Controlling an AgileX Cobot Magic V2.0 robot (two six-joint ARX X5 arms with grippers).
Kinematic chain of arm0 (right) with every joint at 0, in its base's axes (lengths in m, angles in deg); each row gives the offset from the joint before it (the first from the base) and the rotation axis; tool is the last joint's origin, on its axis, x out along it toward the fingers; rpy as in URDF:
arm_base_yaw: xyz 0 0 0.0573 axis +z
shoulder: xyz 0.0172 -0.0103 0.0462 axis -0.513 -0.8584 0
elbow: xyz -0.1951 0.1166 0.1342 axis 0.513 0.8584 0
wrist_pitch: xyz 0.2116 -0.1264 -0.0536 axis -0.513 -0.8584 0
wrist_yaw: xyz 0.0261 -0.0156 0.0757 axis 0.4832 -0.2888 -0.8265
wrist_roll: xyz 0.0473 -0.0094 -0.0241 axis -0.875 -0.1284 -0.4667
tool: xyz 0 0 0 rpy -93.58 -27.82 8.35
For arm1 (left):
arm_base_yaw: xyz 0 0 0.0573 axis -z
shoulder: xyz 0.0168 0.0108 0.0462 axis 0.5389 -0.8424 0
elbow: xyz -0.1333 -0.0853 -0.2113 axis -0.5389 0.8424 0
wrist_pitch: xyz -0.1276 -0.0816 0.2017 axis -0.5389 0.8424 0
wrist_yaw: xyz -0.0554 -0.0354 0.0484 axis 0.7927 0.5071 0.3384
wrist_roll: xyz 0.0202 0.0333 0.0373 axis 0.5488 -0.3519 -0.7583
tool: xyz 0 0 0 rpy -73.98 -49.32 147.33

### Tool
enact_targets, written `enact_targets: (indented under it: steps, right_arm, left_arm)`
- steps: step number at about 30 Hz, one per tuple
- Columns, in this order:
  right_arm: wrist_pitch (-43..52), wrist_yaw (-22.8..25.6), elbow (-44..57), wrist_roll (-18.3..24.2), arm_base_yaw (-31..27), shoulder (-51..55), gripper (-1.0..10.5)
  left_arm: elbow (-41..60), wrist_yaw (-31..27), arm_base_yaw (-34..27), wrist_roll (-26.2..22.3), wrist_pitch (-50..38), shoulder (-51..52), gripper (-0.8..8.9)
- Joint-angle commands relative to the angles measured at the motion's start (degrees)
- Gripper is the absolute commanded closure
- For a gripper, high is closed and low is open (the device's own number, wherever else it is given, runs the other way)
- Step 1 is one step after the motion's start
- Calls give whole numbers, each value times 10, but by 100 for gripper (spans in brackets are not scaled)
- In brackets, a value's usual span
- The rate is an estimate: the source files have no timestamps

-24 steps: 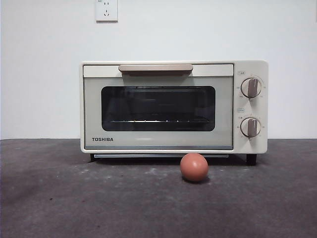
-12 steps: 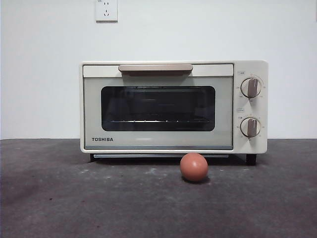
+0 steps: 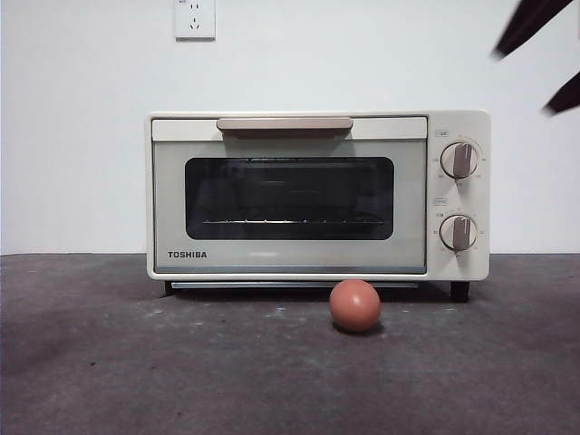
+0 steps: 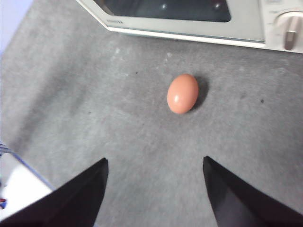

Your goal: Eggoven

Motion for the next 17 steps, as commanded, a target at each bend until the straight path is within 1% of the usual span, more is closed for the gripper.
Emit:
enact_targets:
  steps: [1,5,8,10,13,16,17]
  right_arm:
    - [46,28,-9,-33,40,-61,622]
    - [115,66,-9,-57,84,-144,622]
    - [167,83,-11,-77,107,-202,622]
    - [187,102,-17,-83,118,-237,622]
    - [196,138,-41,-83,134,-294,622]
    - [196,141,-78,-81,144,-350,622]
    - [195,153,-95,-80,149,-372,622]
  left_arm:
    - [-9,1,1,-7,-6,-3,808]
    - [-9,1,1,-7,-6,-3,808]
    - [-9,1,2,-7,-7,-3,808]
    - [-9,1,2,-7,-7,-3,808]
    - [-9,1,6,-7,-7,-3,808]
    - [-9,1,12,-7,-9,-3,808]
    - [-9,1,13,-7,-9,-3,808]
